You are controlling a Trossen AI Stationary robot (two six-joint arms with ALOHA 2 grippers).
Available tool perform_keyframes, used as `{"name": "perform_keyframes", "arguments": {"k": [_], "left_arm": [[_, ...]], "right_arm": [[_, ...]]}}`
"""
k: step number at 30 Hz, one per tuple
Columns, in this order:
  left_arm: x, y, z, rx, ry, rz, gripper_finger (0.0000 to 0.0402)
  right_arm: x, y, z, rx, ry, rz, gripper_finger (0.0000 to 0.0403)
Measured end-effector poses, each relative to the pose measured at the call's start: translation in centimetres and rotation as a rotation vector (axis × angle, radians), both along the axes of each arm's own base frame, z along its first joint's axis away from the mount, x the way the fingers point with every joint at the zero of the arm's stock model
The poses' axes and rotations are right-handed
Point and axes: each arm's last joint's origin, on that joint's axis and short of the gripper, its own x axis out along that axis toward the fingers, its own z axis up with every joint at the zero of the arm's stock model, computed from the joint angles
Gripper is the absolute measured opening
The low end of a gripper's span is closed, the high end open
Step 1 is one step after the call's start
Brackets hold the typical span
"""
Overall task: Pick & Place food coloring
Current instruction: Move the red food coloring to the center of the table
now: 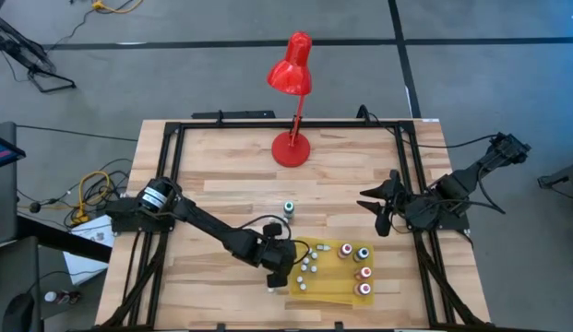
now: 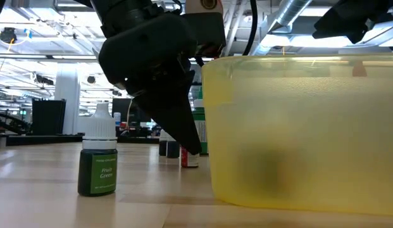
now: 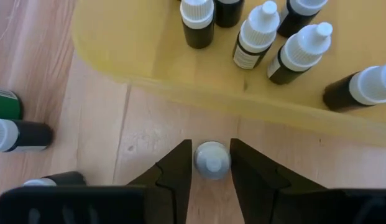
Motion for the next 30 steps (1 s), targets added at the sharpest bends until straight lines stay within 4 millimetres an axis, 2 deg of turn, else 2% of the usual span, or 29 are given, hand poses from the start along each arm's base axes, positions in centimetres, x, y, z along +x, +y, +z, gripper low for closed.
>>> {"name": "perform_keyframes", "arguments": {"k": [12, 18, 30], "left_arm": [[0.16, -0.08, -0.51, 0.01, -0.005, 0.01, 0.0102], [-0.04, 0.07, -0.69, -0.091, 0.033, 0.098, 0.0107], [-0.41, 0.21, -0.88, -0.167, 0.072, 0.228, 0.0126]], "right_arm": [[0.01, 0.01, 0.02, 0.002, -0.003, 0.0, 0.0129], [0.03, 0.02, 0.05, 0.004, -0.006, 0.0, 0.0129], [0.03, 0.02, 0.05, 0.004, -0.006, 0.0, 0.0129]]}}
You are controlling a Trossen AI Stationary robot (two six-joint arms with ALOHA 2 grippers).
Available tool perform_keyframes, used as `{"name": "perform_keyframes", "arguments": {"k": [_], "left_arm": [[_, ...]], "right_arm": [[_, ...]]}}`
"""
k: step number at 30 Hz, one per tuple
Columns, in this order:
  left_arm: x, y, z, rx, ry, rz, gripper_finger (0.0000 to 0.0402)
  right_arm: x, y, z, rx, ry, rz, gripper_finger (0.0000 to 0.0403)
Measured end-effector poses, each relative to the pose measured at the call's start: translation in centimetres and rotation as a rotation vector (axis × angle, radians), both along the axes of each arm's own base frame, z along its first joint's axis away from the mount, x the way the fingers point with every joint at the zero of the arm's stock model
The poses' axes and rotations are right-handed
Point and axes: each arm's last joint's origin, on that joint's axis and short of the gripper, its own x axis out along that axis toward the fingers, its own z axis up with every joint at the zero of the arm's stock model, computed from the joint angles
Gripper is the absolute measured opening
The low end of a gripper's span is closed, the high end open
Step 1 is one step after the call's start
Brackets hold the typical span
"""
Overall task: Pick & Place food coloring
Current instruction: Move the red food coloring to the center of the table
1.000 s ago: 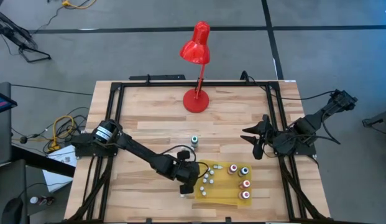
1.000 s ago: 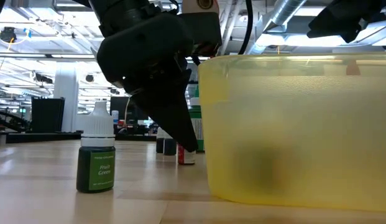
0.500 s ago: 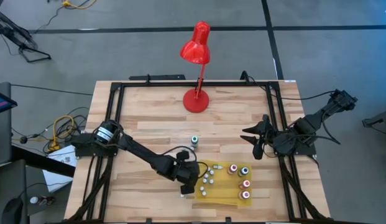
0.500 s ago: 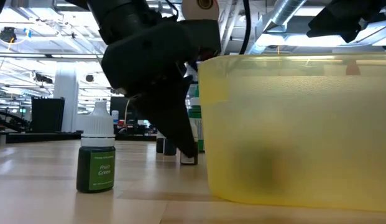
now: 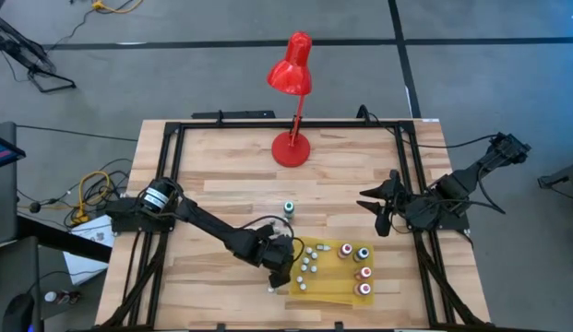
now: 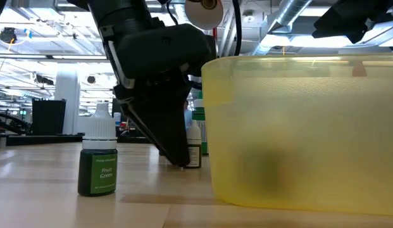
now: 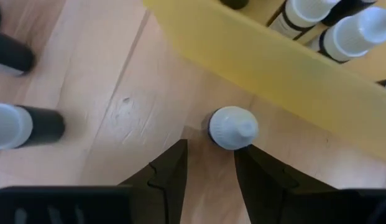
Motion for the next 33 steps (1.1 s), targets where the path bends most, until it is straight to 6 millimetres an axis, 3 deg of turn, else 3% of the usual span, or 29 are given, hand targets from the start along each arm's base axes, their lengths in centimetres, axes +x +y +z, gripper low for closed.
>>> {"name": "perform_keyframes", "arguments": {"k": [11, 18, 25, 33], "left_arm": [[-0.1, 0.0, 0.0, -0.043, 0.022, 0.033, 0.0126], [0.2, -0.2, 1.1, -0.059, 0.046, 0.06, 0.0126], [0.5, -0.2, 2.4, 0.003, 0.068, 0.025, 0.0126], [0.6, -0.2, 2.5, 0.03, 0.055, 0.036, 0.0126]], "right_arm": [[0.0, 0.0, 0.0, 0.0, 0.0, 0.0, 0.0129], [0.0, 0.0, 0.0, 0.0, 0.0, 0.0, 0.0129], [0.0, 0.0, 0.0, 0.0, 0.0, 0.0, 0.0129], [0.0, 0.0, 0.0, 0.0, 0.0, 0.0, 0.0129]]}}
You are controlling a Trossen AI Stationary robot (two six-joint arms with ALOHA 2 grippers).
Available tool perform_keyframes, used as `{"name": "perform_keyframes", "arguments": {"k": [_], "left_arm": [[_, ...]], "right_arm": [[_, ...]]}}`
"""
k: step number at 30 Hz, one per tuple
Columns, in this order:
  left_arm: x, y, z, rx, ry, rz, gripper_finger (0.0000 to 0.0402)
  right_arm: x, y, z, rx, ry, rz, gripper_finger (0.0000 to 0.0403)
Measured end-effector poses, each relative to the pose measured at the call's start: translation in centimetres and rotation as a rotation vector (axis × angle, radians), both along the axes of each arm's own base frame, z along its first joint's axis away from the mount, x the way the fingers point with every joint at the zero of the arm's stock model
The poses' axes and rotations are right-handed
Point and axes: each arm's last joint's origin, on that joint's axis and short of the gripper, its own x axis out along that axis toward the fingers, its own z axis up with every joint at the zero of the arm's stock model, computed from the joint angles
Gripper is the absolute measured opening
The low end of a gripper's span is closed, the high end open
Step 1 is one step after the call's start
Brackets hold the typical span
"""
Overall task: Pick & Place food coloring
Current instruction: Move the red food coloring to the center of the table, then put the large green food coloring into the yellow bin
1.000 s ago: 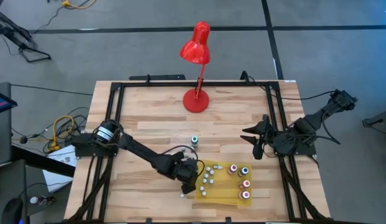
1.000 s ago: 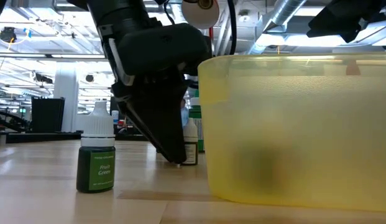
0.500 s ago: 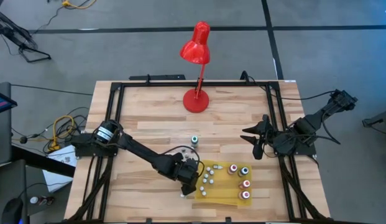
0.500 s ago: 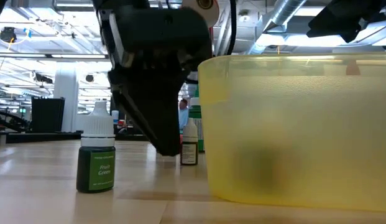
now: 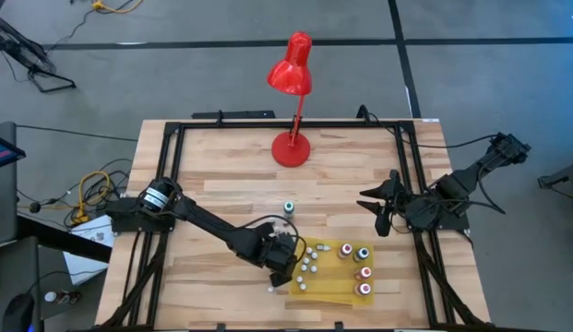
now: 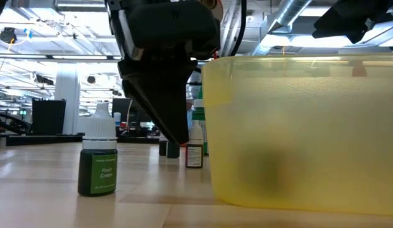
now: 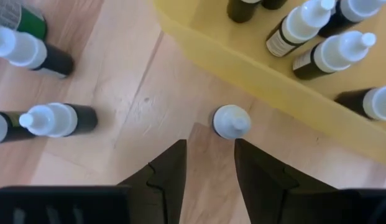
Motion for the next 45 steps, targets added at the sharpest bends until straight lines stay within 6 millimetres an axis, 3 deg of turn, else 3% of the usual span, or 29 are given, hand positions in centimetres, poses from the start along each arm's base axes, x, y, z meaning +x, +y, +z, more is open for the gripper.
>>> {"name": "perform_keyframes", "arguments": {"k": [10, 14, 21, 26, 31, 38, 45], "left_arm": [[-0.3, 0.1, 0.2, -0.028, 0.016, 0.054, 0.0137], [-1.0, 0.3, 2.3, -0.016, -0.006, 0.022, 0.0157], [-3.3, 1.2, 6.4, 0.156, 0.007, -0.171, 0.0169], [-7.5, 1.4, 8.5, 0.277, -0.023, -0.193, 0.0169], [-13.8, 2.1, 9.2, 0.31, -0.147, -0.146, 0.0169], [-22.5, 4.9, 6.9, 0.203, -0.382, 0.008, 0.0169], [-27.3, 7.4, 4.7, 0.126, -0.675, 0.12, 0.0169]], "right_arm": [[0.0, 0.0, 0.0, 0.0, 0.0, 0.0, 0.0129], [0.0, 0.0, 0.0, 0.0, 0.0, 0.0, 0.0129], [0.0, 0.0, 0.0, 0.0, 0.0, 0.0, 0.0129], [0.0, 0.0, 0.0, 0.0, 0.0, 0.0, 0.0129], [0.0, 0.0, 0.0, 0.0, -0.001, 0.0, 0.0129], [0.0, 0.0, 0.0, 0.002, -0.003, 0.0, 0.0129], [0.0, 0.0, 0.0, 0.002, -0.004, 0.0, 0.0129]]}}
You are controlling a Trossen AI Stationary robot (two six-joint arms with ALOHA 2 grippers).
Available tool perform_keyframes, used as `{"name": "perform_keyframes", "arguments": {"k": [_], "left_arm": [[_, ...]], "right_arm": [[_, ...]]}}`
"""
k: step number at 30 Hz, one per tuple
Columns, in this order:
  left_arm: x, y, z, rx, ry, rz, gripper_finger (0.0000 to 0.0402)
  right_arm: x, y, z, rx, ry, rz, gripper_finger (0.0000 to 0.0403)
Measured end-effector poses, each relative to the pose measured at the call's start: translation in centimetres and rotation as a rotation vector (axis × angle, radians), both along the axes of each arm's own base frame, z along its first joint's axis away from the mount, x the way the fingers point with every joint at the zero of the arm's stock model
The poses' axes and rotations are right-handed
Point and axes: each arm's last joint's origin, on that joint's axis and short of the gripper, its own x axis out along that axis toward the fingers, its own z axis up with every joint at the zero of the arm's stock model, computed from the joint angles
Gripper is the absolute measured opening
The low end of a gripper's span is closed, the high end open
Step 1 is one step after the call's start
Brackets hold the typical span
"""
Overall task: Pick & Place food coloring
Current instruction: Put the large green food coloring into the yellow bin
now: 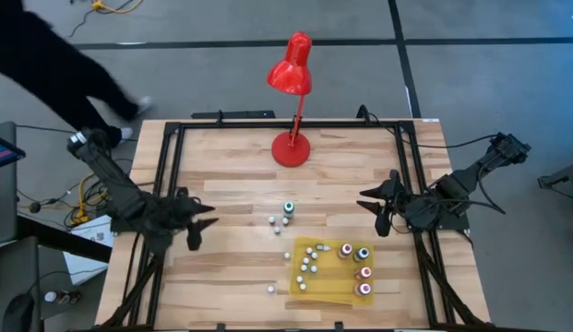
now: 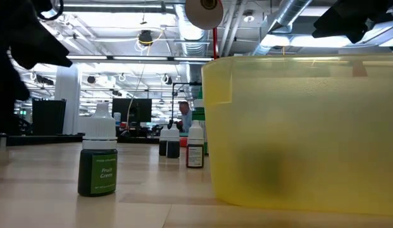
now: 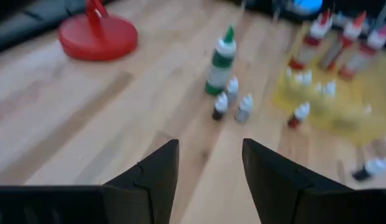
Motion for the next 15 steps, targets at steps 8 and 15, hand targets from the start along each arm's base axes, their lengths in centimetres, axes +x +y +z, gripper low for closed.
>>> {"name": "perform_keyframes", "arguments": {"k": [8, 15], "left_arm": [[-1.6, 1.9, -1.2, 0.017, -0.13, 0.05, 0.0169], [-1.0, 2.2, -2.3, 0.039, -0.212, 0.036, 0.0169]], "right_arm": [[0.0, 0.0, 0.0, 0.0, 0.0, 0.0, 0.0129], [0.0, 0.0, 0.0, 0.0, 0.0, 0.0, 0.0129]]}}
